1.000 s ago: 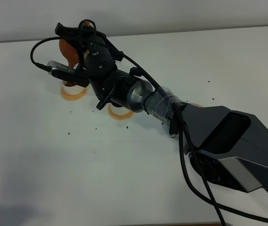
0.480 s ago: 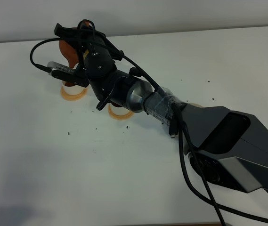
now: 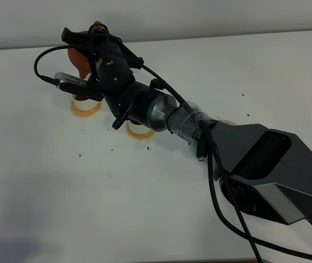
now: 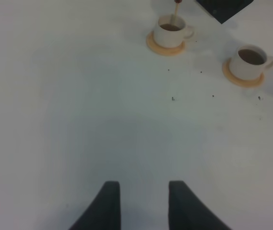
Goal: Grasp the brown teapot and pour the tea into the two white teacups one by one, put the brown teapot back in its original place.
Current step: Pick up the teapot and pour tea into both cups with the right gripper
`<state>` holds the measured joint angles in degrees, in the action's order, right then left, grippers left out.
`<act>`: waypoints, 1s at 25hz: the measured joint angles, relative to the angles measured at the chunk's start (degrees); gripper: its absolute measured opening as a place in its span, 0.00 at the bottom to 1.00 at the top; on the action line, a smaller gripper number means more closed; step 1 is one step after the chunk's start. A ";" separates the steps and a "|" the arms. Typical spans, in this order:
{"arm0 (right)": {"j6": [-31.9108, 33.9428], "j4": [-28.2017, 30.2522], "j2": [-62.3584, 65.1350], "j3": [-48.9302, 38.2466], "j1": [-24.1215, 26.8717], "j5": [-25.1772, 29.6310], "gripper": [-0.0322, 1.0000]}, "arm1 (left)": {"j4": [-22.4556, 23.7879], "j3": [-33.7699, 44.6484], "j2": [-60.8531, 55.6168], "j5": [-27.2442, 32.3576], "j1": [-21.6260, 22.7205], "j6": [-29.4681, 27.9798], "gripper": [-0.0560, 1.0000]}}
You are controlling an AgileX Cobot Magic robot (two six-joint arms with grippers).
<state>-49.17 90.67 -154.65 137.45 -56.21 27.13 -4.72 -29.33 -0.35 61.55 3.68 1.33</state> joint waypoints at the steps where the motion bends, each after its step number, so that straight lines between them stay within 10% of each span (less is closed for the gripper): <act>1: 0.00 0.28 0.00 0.00 0.00 0.00 0.12 | 0.00 0.00 0.00 0.00 0.00 0.00 0.29; 25: -0.01 1.63 0.00 0.00 -0.53 0.18 0.12 | 0.00 0.00 0.00 0.00 0.00 0.00 0.29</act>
<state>-49.18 92.30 -154.65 137.45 -56.73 27.30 -4.72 -29.33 -0.35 61.55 3.68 1.33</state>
